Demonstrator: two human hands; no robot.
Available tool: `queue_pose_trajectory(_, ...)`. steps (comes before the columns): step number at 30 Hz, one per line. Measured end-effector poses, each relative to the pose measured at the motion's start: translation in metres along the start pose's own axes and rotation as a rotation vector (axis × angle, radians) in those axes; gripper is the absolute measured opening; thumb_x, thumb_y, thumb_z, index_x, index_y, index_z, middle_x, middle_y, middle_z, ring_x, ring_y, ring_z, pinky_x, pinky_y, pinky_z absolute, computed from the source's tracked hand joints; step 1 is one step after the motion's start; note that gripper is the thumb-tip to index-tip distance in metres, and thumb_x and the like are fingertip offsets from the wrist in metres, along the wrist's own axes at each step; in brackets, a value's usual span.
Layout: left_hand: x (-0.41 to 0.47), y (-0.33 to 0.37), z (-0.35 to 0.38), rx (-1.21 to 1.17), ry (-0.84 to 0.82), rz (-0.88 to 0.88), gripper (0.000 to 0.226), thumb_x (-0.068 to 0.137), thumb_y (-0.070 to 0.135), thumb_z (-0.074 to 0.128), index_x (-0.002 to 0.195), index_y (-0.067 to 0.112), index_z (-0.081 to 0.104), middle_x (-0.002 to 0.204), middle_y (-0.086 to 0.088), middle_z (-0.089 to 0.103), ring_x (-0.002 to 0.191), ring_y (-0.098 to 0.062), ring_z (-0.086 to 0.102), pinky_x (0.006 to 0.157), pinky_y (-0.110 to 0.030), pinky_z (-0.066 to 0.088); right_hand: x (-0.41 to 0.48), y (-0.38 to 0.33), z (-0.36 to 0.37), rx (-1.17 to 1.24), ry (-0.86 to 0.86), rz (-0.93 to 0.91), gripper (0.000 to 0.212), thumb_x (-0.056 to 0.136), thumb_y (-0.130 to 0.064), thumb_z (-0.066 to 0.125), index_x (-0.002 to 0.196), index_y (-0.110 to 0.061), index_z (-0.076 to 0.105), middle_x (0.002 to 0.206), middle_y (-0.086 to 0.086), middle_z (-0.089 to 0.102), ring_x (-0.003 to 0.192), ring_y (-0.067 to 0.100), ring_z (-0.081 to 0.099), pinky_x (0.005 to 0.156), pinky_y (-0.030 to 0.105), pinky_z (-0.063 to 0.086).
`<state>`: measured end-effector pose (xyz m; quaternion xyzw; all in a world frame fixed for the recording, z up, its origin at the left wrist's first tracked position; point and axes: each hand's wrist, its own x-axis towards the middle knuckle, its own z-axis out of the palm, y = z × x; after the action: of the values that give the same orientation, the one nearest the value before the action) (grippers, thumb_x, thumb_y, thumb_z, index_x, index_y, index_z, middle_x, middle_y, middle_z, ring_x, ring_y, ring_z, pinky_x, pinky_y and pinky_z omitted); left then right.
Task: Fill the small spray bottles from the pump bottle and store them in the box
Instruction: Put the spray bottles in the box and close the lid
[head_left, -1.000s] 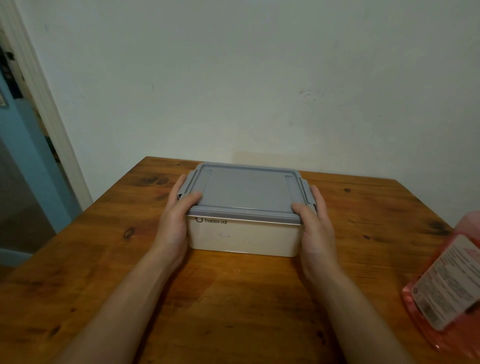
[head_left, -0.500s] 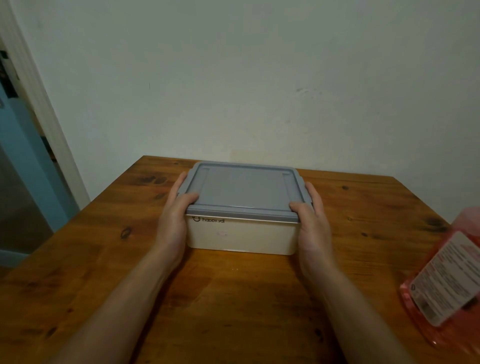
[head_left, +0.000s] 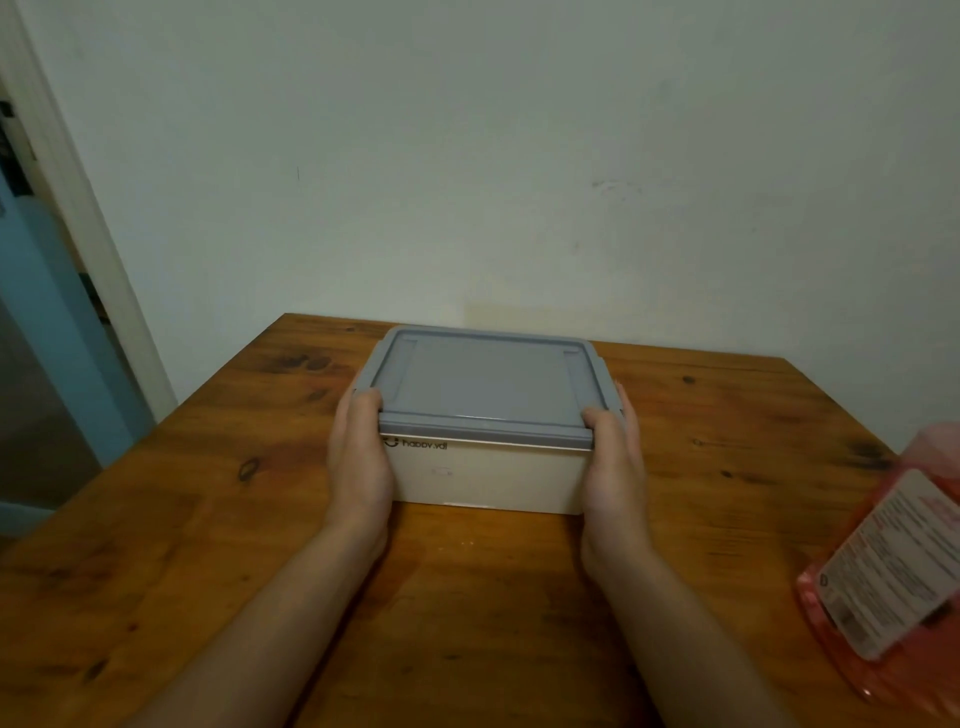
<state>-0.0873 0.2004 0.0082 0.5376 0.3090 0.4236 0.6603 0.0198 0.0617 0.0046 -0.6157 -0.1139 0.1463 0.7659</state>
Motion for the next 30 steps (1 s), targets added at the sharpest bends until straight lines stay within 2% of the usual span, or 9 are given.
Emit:
queue_pose_trajectory(2, 0.0, 0.001, 0.0, 0.0, 0.011, -0.022, 0.023, 0.098, 0.034, 0.038, 0.091, 0.024, 0.058, 0.084, -0.001, 0.061, 0.074, -0.013, 0.057, 0.055, -0.026, 0.041, -0.001, 0.002, 0.002, -0.011, 0.021, 0.016, 0.05, 0.096, -0.039, 0.048, 0.144, -0.043, 0.037, 0.133, 0.001, 0.056, 0.116, 0.025, 0.056, 0.095, 0.049, 0.051)
queue_pose_trajectory(4, -0.002, 0.003, 0.001, -0.001, 0.013, -0.034, 0.024, 0.098, 0.033, 0.038, 0.09, 0.022, 0.057, 0.082, 0.0, 0.059, 0.071, -0.011, 0.056, 0.052, -0.023, 0.04, -0.002, 0.004, 0.003, -0.003, 0.038, 0.023, 0.051, 0.096, -0.038, 0.048, 0.145, -0.042, 0.036, 0.134, 0.001, 0.056, 0.119, 0.026, 0.055, 0.102, 0.053, 0.046)
queue_pose_trajectory(7, -0.005, 0.005, 0.002, 0.006, 0.005, -0.049, 0.024, 0.098, 0.033, 0.038, 0.088, 0.022, 0.057, 0.08, 0.0, 0.059, 0.07, -0.011, 0.055, 0.052, -0.024, 0.039, -0.003, 0.003, 0.005, -0.005, 0.059, 0.027, 0.054, 0.092, -0.043, 0.05, 0.145, -0.039, 0.037, 0.136, 0.002, 0.054, 0.122, 0.027, 0.053, 0.105, 0.054, 0.044)
queue_pose_trajectory(11, -0.004, 0.006, 0.001, -0.013, -0.013, -0.073, 0.023, 0.097, 0.035, 0.039, 0.091, 0.023, 0.058, 0.083, -0.002, 0.061, 0.074, -0.014, 0.058, 0.055, -0.027, 0.041, -0.005, 0.003, 0.008, -0.03, 0.062, 0.075, 0.08, 0.066, -0.062, 0.051, 0.139, -0.029, 0.048, 0.136, 0.005, 0.056, 0.124, 0.028, 0.052, 0.105, 0.057, 0.042)
queue_pose_trajectory(14, -0.001, 0.004, 0.0, -0.014, -0.021, -0.079, 0.025, 0.096, 0.036, 0.04, 0.093, 0.023, 0.06, 0.087, -0.004, 0.064, 0.078, -0.017, 0.059, 0.058, -0.029, 0.043, 0.0, 0.003, 0.007, -0.023, 0.055, 0.067, 0.058, 0.082, -0.052, 0.051, 0.135, -0.028, 0.052, 0.131, 0.006, 0.059, 0.121, 0.028, 0.054, 0.104, 0.056, 0.043)
queue_pose_trajectory(17, 0.006, 0.003, 0.002, 0.004, -0.031, -0.08, 0.026, 0.095, 0.038, 0.041, 0.093, 0.022, 0.061, 0.092, -0.007, 0.064, 0.082, -0.019, 0.059, 0.062, -0.03, 0.044, 0.005, 0.001, 0.009, -0.044, 0.048, 0.085, 0.067, 0.076, -0.056, 0.05, 0.137, -0.029, 0.05, 0.133, 0.005, 0.058, 0.123, 0.029, 0.053, 0.105, 0.056, 0.043)
queue_pose_trajectory(22, 0.021, 0.001, 0.008, 0.017, -0.042, -0.105, 0.026, 0.093, 0.041, 0.042, 0.093, 0.024, 0.062, 0.103, -0.013, 0.066, 0.092, -0.026, 0.062, 0.072, -0.037, 0.046, 0.021, -0.003, 0.009, -0.037, 0.047, 0.06, 0.023, 0.096, -0.036, 0.047, 0.113, -0.028, 0.059, 0.108, 0.006, 0.065, 0.102, 0.025, 0.061, 0.086, 0.043, 0.05)
queue_pose_trajectory(25, 0.03, -0.001, 0.012, 0.022, -0.056, -0.12, 0.029, 0.091, 0.043, 0.043, 0.095, 0.024, 0.063, 0.109, -0.015, 0.068, 0.1, -0.032, 0.063, 0.077, -0.041, 0.048, 0.031, -0.004, 0.012, -0.024, 0.054, 0.056, 0.024, 0.096, -0.034, 0.046, 0.113, -0.026, 0.06, 0.105, 0.006, 0.065, 0.095, 0.022, 0.06, 0.072, 0.034, 0.049)
queue_pose_trajectory(30, 0.055, -0.002, 0.022, 0.045, -0.092, -0.132, 0.034, 0.093, 0.046, 0.041, 0.103, 0.022, 0.063, 0.107, -0.014, 0.069, 0.1, -0.032, 0.065, 0.079, -0.041, 0.051, 0.053, -0.006, 0.019, -0.017, 0.044, 0.047, 0.026, 0.097, -0.033, 0.044, 0.118, -0.023, 0.058, 0.097, 0.003, 0.063, 0.085, 0.016, 0.059, 0.061, 0.029, 0.045)
